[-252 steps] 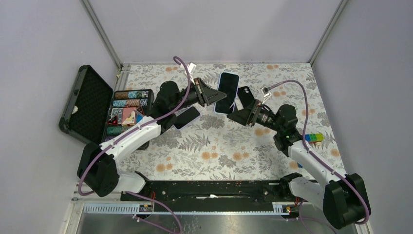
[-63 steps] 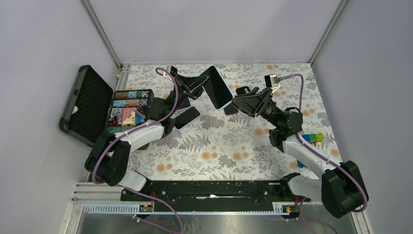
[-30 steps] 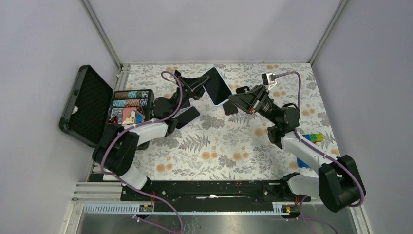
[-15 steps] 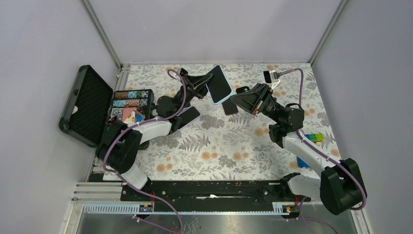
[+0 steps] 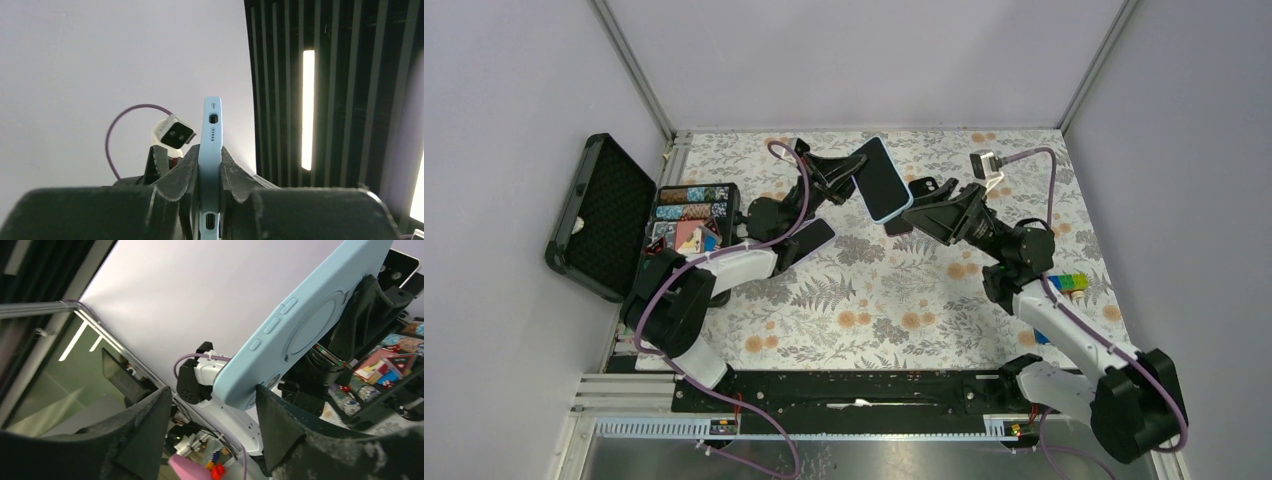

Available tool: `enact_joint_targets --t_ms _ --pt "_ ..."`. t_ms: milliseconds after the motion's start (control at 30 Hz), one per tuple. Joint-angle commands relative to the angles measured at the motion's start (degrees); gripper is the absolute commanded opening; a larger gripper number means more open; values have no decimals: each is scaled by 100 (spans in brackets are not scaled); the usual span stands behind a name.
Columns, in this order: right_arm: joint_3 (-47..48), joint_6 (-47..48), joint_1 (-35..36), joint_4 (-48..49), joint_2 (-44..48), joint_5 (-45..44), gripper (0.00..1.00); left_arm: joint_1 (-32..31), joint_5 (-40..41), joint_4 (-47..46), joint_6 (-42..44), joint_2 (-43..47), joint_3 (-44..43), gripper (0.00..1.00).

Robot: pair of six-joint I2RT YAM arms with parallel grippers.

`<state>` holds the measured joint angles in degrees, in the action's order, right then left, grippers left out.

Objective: Take the phone out of the phone case
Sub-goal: Remove the phone case from the phone.

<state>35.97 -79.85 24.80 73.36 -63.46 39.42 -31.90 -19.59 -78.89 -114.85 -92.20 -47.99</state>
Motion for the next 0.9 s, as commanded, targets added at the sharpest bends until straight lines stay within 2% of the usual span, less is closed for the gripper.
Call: enact_joint_targets --t_ms 0,100,300,400,533,600,867 --pt "66 1066 78 -961 749 -208 71 -20 -25 -408 377 154 -131 0" --pt "298 1286 78 -1648 925 -307 70 6 -24 -423 307 162 -97 0" --pt "623 1311 78 -2635 971 -574 55 73 -101 -430 226 253 -123 0" --pt "556 1284 78 -2681 984 -744 54 88 -121 -434 156 299 -78 0" --pt "491 1303 80 -2793 1020 -917 65 134 -149 -443 95 389 9 0" --pt "495 1298 74 -2807 1011 -941 65 161 -151 -443 86 453 39 0" --pt "373 1087 78 -2668 994 -1123 49 232 -179 -444 75 610 105 0"
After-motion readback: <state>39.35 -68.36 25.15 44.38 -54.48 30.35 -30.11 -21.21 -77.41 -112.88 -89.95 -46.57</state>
